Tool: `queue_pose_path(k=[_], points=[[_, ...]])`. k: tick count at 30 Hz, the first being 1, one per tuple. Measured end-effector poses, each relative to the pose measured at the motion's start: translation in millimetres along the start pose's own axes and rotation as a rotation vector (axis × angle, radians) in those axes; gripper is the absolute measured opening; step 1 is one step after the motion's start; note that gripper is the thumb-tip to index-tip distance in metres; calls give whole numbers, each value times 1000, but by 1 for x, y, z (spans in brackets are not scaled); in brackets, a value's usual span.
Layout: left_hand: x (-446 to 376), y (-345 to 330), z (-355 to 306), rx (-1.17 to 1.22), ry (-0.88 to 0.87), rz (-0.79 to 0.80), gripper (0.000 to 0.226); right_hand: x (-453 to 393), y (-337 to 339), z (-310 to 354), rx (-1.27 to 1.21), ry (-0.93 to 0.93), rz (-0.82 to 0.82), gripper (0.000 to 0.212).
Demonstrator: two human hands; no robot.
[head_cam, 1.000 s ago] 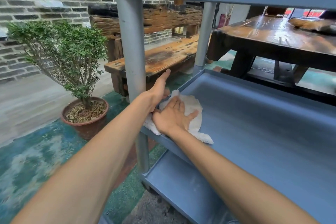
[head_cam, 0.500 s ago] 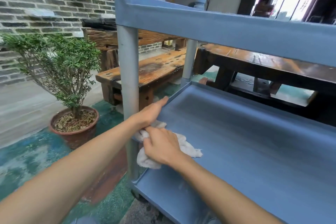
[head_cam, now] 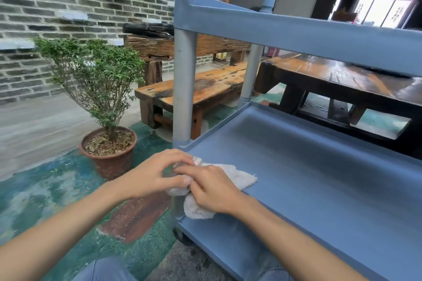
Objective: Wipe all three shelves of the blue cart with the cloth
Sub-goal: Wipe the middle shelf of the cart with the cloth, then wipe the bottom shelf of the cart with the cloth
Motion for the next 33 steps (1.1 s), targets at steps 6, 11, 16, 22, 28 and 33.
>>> queue_pose_path(k=[6, 11, 16, 22, 28, 33], points=[[47, -37, 23, -70, 69, 0, 59, 7, -48, -5, -106, 15, 90, 56], [53, -78, 54, 0, 224, 20, 73, 9, -80, -32, -370, -114, 130, 50], [49, -115, 88, -39, 333, 30, 48, 16, -121, -75, -503, -197, 213, 52], [13, -142, 109, -151, 311, 62, 15, 22, -141, -129, -496, -292, 209, 54], [-34, -161, 123, -208, 149, 38, 22, 24, -140, -202, -294, -428, 96, 53], [-61, -176, 130, -300, -68, 53, 58, 46, -129, -286, -56, -685, -12, 47]])
Point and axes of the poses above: each hand's wrist, its own x-axis away from the middle knuckle, its own y-axis out of the back of the hand, z = x × y, the point moved 8 cm from there along -x, towards the middle knuckle, and after that the axes turned 14 degrees about -y, right-handed, at the moved point
